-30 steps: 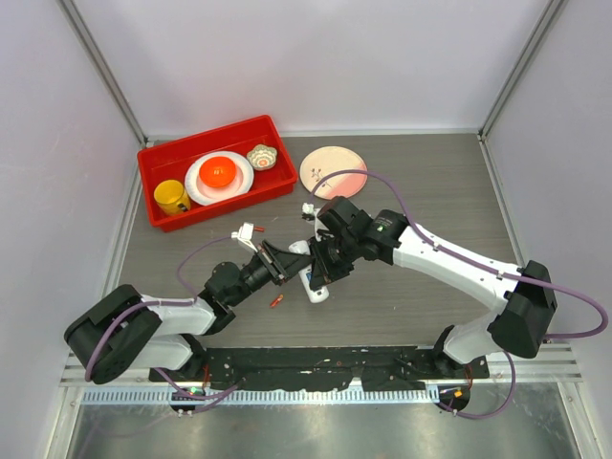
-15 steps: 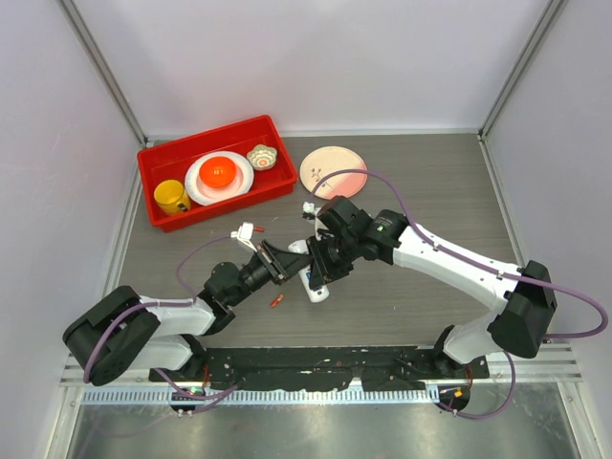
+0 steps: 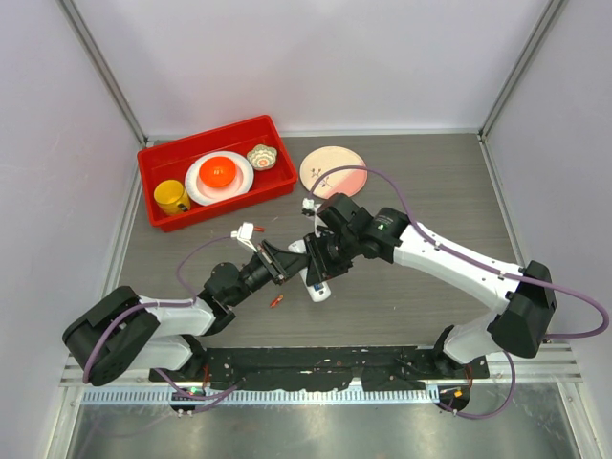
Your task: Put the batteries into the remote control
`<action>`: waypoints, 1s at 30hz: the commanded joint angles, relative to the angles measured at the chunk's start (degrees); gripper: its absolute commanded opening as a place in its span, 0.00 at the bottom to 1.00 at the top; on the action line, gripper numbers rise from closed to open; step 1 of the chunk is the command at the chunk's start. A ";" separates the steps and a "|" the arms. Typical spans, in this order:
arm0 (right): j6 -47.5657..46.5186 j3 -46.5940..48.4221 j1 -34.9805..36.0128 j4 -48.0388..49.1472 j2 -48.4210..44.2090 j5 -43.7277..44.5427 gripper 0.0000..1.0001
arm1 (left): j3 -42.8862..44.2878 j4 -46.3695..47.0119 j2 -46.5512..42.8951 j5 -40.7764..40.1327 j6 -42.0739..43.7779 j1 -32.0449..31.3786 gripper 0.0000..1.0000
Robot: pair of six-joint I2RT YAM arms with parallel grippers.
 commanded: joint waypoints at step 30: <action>-2.84 8.45 -0.20 -8.49 -3.84 5.24 0.42 | 0.66 21.13 1.43 0.18 -0.88 -0.73 0.00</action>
